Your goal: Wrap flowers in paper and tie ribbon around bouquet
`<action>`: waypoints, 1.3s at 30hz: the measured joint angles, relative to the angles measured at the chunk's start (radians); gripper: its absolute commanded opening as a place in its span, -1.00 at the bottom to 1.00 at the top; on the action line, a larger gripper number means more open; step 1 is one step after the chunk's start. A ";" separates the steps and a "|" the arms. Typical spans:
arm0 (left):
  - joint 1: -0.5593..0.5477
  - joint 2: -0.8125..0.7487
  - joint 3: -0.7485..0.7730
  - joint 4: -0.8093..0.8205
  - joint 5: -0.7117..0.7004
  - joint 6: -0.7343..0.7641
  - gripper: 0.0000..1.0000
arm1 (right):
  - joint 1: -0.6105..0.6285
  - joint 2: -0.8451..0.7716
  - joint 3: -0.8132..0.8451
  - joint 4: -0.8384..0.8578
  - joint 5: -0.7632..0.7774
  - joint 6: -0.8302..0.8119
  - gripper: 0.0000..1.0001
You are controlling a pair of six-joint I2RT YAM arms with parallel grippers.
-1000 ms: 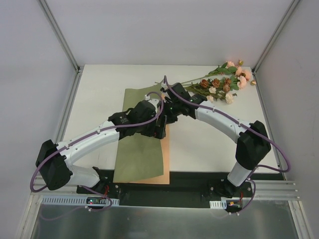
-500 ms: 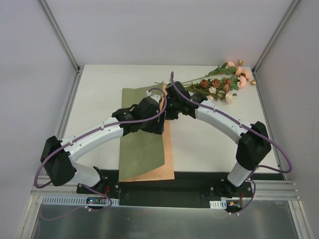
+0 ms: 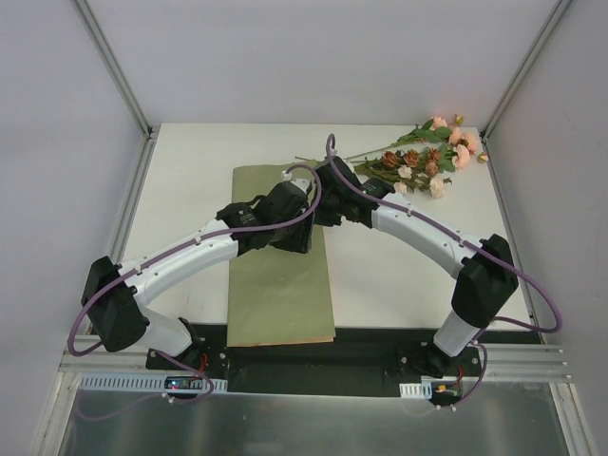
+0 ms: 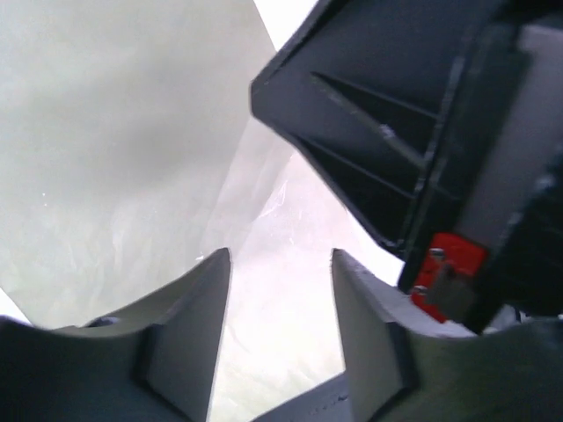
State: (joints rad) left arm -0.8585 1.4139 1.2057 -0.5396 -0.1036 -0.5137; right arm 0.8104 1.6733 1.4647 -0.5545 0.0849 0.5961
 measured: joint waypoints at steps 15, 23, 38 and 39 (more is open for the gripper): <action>0.272 0.009 -0.318 0.190 0.187 -0.083 -0.50 | -0.253 -0.134 -0.410 0.262 -0.482 -0.359 -0.01; 0.277 0.121 -0.379 0.300 0.204 -0.146 -0.62 | -0.324 -0.007 -0.540 0.481 -0.661 -0.363 -0.06; 0.278 0.137 -0.418 0.360 0.205 -0.175 -0.68 | -0.322 0.193 -0.564 0.759 -0.811 -0.225 -0.21; 0.278 0.137 -0.419 0.361 0.205 -0.175 -0.68 | -0.322 0.193 -0.566 0.767 -0.814 -0.217 -0.23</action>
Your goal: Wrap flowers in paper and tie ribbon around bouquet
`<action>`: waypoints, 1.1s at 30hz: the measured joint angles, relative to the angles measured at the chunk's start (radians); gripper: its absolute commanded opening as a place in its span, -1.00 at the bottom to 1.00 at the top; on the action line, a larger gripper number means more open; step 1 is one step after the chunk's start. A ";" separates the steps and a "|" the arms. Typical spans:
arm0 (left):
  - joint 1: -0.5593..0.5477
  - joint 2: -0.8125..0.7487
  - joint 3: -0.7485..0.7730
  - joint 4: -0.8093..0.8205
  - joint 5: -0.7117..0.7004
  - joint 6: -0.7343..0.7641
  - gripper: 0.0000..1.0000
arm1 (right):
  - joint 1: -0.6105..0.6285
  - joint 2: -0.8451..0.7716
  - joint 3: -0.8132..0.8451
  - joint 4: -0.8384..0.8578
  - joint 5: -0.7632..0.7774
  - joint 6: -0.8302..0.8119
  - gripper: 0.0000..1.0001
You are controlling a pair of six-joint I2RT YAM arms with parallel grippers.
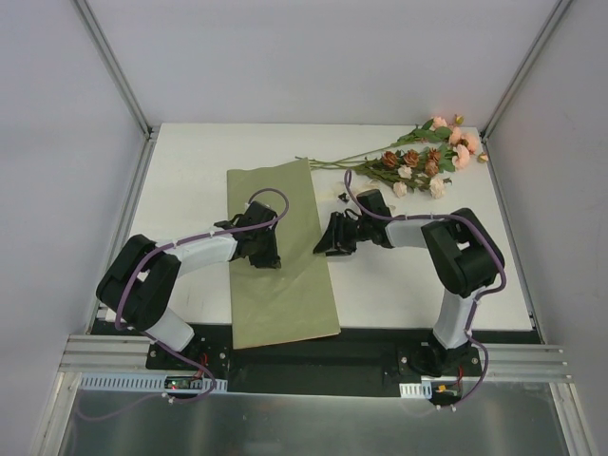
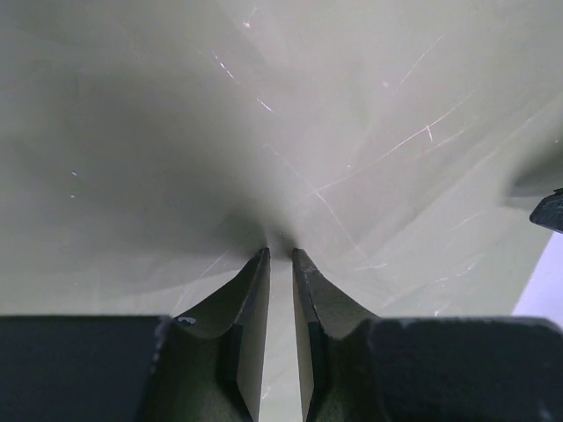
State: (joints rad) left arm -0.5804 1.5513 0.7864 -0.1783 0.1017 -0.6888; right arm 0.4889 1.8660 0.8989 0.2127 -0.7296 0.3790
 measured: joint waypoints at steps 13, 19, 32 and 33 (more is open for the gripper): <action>0.000 0.001 -0.004 0.018 0.008 0.000 -0.70 | 0.010 -0.079 -0.045 0.068 -0.028 0.077 -0.41; 0.000 0.008 -0.005 0.030 0.025 0.000 -0.69 | 0.082 -0.168 -0.024 -0.016 0.029 0.065 -0.83; 0.000 -0.061 -0.045 0.064 0.096 0.021 -0.03 | 0.174 -0.166 0.077 -0.214 0.178 0.016 -0.99; 0.000 -0.087 -0.050 0.063 0.102 0.026 0.02 | 0.174 -0.176 0.084 -0.249 0.198 0.004 -0.99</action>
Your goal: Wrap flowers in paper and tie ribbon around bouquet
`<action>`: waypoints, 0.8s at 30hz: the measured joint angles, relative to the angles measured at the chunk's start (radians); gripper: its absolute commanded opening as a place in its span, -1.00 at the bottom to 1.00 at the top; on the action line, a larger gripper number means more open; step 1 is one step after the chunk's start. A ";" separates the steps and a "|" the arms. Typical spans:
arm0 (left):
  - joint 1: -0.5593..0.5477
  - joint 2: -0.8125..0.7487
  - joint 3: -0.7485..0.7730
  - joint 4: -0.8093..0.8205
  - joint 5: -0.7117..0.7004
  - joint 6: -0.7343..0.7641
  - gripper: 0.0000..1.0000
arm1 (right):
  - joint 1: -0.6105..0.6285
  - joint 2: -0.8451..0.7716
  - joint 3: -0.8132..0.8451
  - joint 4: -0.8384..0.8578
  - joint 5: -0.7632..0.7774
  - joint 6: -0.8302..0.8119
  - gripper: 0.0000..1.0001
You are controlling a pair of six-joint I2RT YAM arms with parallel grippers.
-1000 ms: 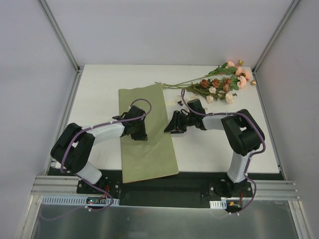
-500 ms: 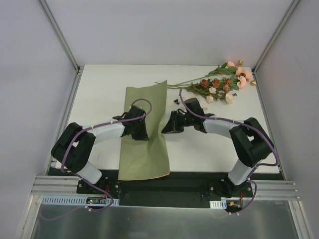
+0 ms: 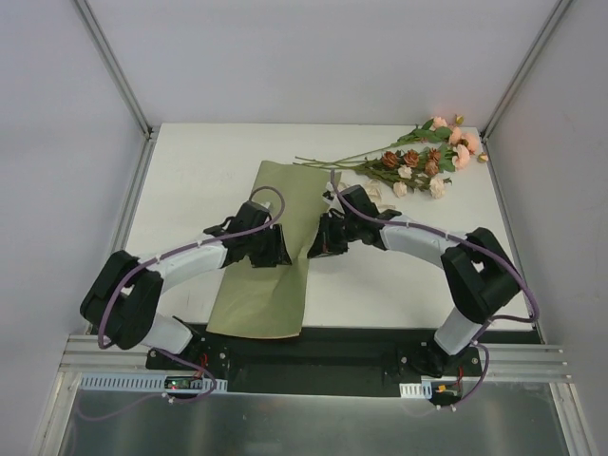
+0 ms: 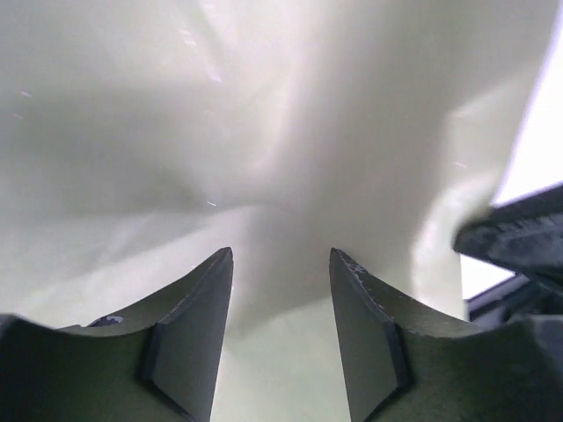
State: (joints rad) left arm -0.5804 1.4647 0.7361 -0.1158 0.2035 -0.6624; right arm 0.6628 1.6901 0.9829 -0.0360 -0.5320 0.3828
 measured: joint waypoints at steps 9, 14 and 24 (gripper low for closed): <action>0.047 -0.250 -0.003 0.000 0.086 0.022 0.93 | 0.000 -0.166 0.078 -0.211 0.145 -0.101 -0.99; 0.018 -0.240 0.064 -0.005 0.208 0.078 0.98 | 0.000 -0.187 0.102 -0.210 0.151 -0.073 -0.99; -0.205 -0.233 0.164 -0.032 0.093 0.201 0.68 | 0.031 -0.201 0.100 -0.186 0.195 0.177 -0.99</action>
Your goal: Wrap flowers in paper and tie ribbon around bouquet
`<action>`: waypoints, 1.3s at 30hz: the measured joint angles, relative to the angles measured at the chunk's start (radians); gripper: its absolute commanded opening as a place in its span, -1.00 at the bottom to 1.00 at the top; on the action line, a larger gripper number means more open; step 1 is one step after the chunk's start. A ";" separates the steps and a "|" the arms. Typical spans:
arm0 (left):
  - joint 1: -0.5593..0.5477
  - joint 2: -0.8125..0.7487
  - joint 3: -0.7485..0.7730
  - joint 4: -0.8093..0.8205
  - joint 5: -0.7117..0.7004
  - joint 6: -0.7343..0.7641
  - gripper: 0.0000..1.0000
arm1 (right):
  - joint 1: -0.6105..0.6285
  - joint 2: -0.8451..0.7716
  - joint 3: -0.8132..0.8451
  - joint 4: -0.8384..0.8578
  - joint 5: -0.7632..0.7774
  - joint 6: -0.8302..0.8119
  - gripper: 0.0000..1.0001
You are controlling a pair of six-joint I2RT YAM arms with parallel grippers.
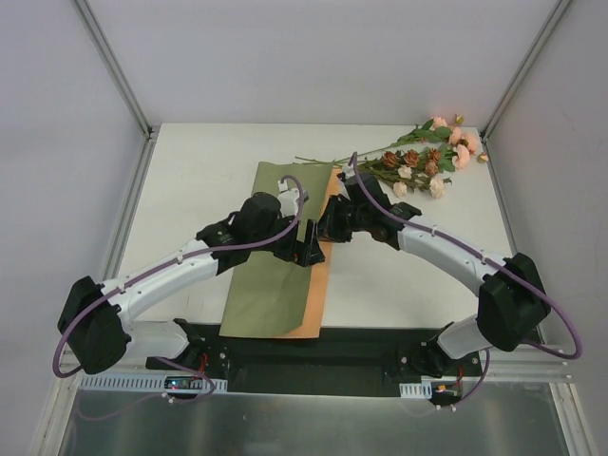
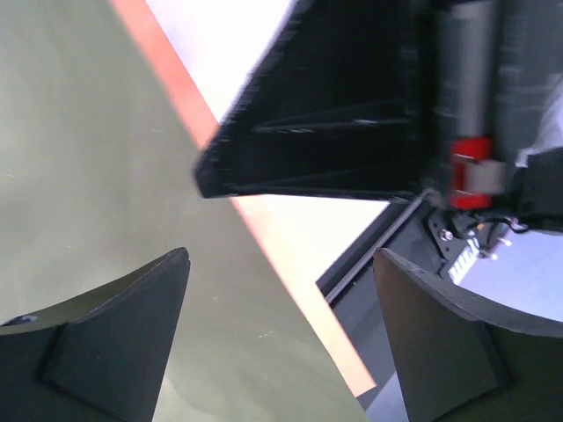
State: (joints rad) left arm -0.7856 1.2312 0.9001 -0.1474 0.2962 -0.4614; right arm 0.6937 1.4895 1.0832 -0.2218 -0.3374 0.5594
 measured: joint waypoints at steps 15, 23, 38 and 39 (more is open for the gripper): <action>-0.038 0.089 0.074 -0.143 -0.242 0.000 0.01 | -0.054 -0.069 -0.063 0.083 -0.002 0.057 -0.58; 0.056 0.309 0.075 -0.134 -0.320 -0.067 -0.53 | -0.195 0.072 -0.174 0.210 -0.117 -0.058 -0.31; 0.082 0.444 0.031 -0.047 -0.326 -0.162 -0.57 | -0.200 0.317 -0.282 0.510 -0.274 -0.051 -0.37; 0.082 0.444 0.029 -0.042 -0.325 -0.165 -0.58 | -0.200 0.322 -0.283 0.526 -0.281 -0.047 -0.43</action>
State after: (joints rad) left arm -0.7033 1.6752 0.9291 -0.1890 -0.0292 -0.6262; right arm 0.4942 1.8114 0.8005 0.3046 -0.6182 0.5129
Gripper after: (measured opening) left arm 0.214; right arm 0.333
